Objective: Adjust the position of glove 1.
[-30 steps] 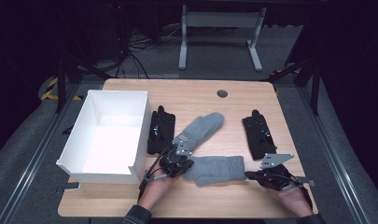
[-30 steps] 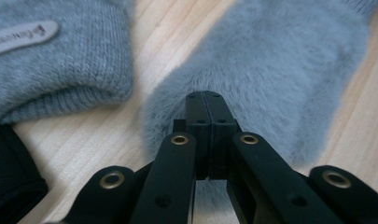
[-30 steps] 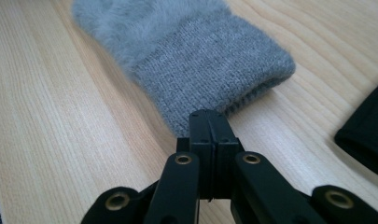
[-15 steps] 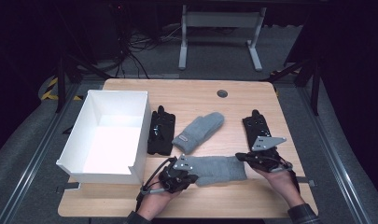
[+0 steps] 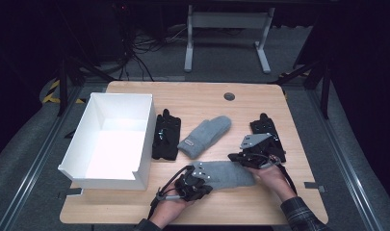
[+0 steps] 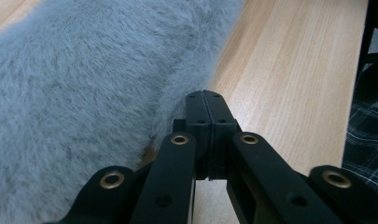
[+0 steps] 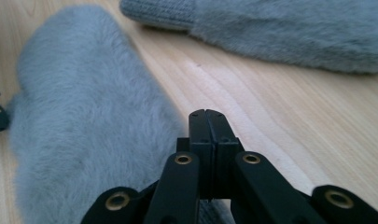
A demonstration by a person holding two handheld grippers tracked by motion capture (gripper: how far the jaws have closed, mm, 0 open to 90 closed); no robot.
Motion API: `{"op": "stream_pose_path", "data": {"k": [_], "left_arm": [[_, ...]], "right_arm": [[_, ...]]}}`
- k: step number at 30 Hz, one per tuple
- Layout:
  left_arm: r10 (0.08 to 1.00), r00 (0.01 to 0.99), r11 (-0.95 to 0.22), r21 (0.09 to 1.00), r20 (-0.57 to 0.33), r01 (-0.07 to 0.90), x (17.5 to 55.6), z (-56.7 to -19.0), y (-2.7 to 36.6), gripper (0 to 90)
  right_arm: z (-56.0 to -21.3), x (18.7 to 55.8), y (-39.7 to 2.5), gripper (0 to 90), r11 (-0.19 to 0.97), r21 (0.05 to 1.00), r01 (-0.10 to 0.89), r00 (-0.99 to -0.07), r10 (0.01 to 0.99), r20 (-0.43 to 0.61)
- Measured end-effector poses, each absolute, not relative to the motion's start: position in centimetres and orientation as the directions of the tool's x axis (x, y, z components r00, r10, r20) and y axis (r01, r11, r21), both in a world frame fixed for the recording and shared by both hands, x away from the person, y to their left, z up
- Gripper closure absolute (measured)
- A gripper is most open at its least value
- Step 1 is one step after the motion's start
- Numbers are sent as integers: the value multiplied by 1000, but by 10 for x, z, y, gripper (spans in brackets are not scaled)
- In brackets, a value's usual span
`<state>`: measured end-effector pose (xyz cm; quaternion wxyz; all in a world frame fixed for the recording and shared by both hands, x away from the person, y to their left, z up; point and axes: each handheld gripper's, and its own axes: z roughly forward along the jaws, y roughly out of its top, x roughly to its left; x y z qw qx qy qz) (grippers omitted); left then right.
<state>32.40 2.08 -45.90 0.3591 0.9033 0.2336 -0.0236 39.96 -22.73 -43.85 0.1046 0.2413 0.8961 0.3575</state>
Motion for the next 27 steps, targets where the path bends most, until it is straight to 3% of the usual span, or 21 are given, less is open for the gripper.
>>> {"op": "stream_pose_path", "data": {"k": [27], "left_arm": [[424,878,-609,649,-220,456,341,-456,18,900]], "right_arm": [[-440,349,-246,900,700,631,334,-919,390,55]]}}
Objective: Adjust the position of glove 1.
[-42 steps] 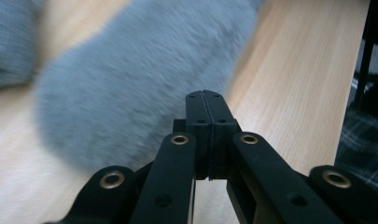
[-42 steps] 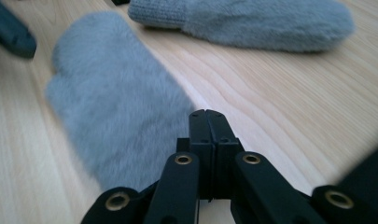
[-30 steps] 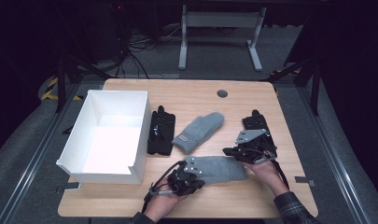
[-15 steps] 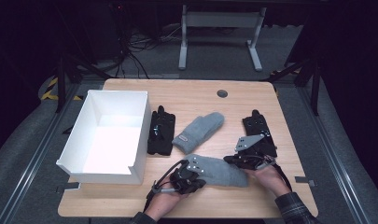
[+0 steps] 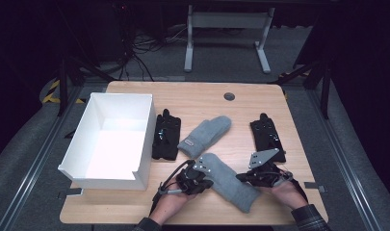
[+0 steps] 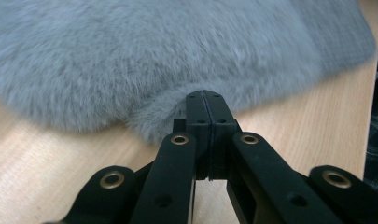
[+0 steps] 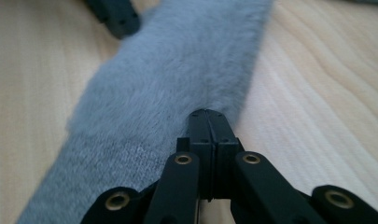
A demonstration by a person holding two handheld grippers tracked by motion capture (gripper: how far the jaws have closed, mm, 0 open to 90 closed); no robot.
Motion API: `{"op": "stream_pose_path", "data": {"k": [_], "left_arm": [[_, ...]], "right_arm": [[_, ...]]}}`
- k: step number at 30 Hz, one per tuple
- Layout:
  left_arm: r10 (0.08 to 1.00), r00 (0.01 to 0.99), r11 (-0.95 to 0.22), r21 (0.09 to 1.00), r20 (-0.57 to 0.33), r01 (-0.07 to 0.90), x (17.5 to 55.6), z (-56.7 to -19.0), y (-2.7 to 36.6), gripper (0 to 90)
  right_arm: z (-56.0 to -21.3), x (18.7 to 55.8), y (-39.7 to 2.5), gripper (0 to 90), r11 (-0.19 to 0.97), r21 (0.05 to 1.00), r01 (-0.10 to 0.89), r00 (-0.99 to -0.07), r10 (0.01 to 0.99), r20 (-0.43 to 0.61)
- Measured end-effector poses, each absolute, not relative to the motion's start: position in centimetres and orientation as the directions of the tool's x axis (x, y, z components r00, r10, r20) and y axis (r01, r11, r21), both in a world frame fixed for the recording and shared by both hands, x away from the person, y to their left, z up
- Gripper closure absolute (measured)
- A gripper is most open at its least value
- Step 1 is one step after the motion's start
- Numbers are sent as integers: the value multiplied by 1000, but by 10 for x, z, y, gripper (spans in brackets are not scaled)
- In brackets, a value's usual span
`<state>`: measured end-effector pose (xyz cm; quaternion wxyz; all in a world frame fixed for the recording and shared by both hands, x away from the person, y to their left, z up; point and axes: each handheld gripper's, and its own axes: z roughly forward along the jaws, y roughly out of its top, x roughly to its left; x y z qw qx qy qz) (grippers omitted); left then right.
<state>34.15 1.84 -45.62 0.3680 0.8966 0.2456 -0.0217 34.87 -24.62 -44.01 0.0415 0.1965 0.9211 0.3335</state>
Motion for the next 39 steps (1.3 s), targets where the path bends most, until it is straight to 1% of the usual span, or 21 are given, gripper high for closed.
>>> {"op": "stream_pose_path", "data": {"k": [7,15,22,31,37,38,39], "left_arm": [[446,871,-599,654,-206,461,352,-455,17,900],[468,862,-589,657,-196,470,365,-452,15,900],[479,855,-575,665,-198,477,376,-449,15,900],[491,848,-562,670,-202,485,384,-448,18,900],[485,852,-571,667,-198,479,383,-446,20,900],[485,852,-571,668,-195,478,383,-446,21,900],[487,852,-569,668,-195,479,383,-446,22,900]], "right_arm": [[-442,344,-237,900,716,630,302,-942,325,83],[-444,341,-221,900,722,637,270,-957,272,97],[-445,341,-202,900,718,652,244,-965,244,92],[-449,343,-174,900,698,679,228,-969,232,87],[-449,343,-168,900,696,682,223,-970,224,89],[-449,343,-169,888,693,685,223,-970,225,89],[-448,343,-171,837,689,687,230,-969,229,95]]}}
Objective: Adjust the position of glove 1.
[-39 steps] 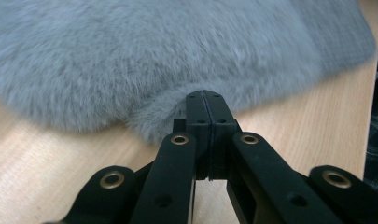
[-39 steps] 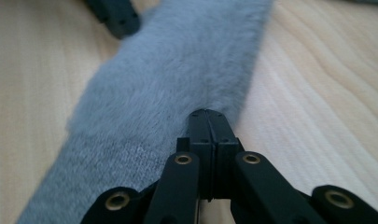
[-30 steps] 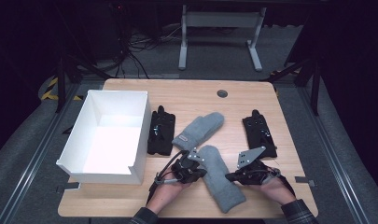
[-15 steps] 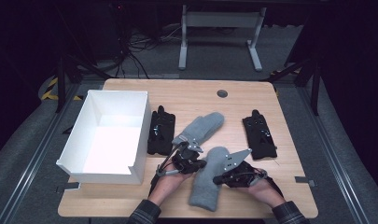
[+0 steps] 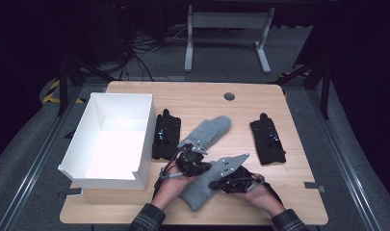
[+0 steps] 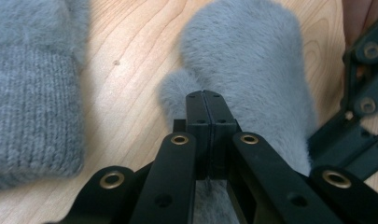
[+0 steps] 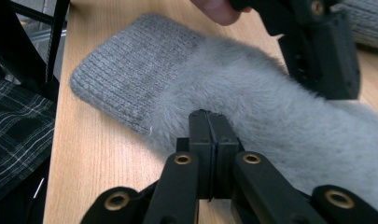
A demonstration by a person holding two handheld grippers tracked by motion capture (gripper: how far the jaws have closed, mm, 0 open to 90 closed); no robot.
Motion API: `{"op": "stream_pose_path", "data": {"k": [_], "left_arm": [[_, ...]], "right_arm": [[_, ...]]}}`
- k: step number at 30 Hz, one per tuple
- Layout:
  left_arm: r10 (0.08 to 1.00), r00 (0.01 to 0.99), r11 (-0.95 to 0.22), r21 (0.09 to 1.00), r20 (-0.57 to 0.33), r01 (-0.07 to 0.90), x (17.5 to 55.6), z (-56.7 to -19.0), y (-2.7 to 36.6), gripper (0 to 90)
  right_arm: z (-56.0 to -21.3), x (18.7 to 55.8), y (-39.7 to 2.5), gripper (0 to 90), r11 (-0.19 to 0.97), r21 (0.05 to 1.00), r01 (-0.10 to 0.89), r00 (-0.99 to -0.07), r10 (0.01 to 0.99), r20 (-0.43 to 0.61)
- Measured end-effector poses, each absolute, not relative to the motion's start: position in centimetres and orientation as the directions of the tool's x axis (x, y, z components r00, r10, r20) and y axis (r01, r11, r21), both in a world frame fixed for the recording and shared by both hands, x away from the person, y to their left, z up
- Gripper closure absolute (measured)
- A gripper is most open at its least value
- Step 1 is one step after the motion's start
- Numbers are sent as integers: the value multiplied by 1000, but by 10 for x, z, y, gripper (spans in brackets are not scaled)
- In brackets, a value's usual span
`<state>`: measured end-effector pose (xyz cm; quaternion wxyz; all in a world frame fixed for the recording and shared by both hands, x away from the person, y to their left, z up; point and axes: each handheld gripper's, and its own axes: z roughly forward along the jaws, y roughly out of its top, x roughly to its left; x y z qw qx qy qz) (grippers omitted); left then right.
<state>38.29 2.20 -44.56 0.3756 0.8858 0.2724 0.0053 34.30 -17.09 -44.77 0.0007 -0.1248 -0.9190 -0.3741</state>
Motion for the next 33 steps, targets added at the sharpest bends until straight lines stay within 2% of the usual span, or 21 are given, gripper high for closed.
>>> {"op": "stream_pose_path", "data": {"k": [4,6,7,9,11,12,13,15,21,26,33], "left_arm": [[494,849,-563,674,-189,478,383,-442,29,870],[499,846,-559,676,-188,480,383,-441,30,802],[511,840,-554,677,-184,485,383,-439,34,752],[518,836,-552,677,-179,487,384,-438,36,662],[519,836,-558,671,-178,489,384,-436,38,586],[527,830,-551,670,-182,497,384,-435,39,586],[529,829,-546,674,-183,498,384,-435,40,525],[526,830,-551,670,-185,498,384,-435,41,439],[539,828,-556,673,-155,488,390,-429,41,303],[547,829,-567,677,-117,469,403,-420,39,169],[561,824,-582,669,-82,463,431,-416,31,157]], "right_arm": [[-440,340,-181,681,660,709,249,-961,260,96],[-439,340,-184,656,654,712,255,-958,269,96],[-437,338,-194,578,641,720,266,-950,302,82],[-436,337,-204,522,626,727,282,-939,337,74],[-436,336,-208,507,620,731,286,-934,350,68],[-436,336,-214,487,613,733,295,-927,368,65],[-436,336,-222,438,600,738,308,-914,401,56],[-437,336,-232,392,588,741,324,-899,436,46],[-442,334,-263,252,561,739,373,-839,543,12],[-453,329,-288,232,540,724,429,-788,616,7],[-462,326,-304,231,547,707,448,-753,657,-30]]}}
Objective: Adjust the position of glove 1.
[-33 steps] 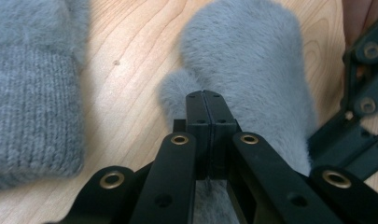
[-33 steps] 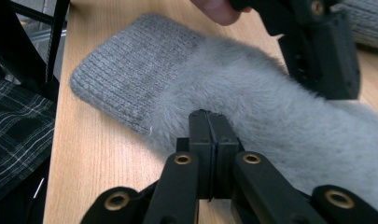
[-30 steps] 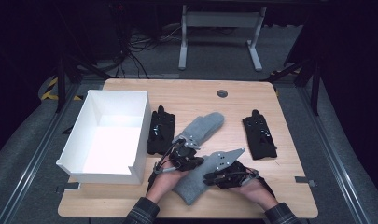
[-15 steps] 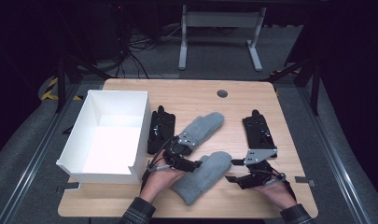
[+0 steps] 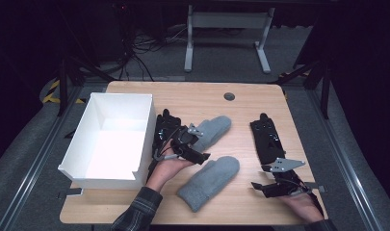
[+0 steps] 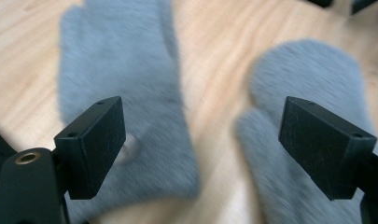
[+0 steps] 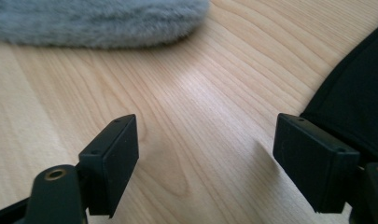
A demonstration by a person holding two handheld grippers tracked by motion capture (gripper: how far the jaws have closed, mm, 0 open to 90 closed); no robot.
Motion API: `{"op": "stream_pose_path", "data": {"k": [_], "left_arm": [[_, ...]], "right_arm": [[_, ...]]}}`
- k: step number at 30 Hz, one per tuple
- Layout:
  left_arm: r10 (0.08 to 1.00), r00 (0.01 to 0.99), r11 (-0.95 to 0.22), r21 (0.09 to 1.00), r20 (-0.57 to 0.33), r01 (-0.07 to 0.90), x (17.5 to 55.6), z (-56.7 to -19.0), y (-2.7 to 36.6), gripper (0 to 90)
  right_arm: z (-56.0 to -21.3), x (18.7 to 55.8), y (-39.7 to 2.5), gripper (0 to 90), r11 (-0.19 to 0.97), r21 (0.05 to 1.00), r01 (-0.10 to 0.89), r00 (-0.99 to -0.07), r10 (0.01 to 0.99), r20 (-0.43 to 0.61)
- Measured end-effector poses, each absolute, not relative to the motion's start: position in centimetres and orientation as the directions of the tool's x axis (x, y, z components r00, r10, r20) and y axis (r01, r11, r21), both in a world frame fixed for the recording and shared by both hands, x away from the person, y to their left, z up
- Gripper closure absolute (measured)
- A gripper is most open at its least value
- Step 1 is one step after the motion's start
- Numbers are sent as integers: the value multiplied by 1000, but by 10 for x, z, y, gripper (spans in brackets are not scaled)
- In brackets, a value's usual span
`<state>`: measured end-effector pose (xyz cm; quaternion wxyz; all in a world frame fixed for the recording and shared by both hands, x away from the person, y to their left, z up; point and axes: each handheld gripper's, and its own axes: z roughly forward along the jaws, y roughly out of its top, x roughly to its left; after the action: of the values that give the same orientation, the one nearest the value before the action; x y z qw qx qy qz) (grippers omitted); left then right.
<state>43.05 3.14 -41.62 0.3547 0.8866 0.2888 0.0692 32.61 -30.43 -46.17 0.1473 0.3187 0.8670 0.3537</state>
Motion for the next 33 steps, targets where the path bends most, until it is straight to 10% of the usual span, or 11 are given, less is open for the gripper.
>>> {"op": "stream_pose_path", "data": {"k": [17,33], "left_arm": [[626,778,-577,636,-59,512,485,-430,11,232],[616,786,-607,602,-56,519,490,-438,9,755]], "right_arm": [[-470,325,-299,160,540,730,420,-771,637,-27],[-470,324,-299,160,538,729,423,-768,640,-27]]}}
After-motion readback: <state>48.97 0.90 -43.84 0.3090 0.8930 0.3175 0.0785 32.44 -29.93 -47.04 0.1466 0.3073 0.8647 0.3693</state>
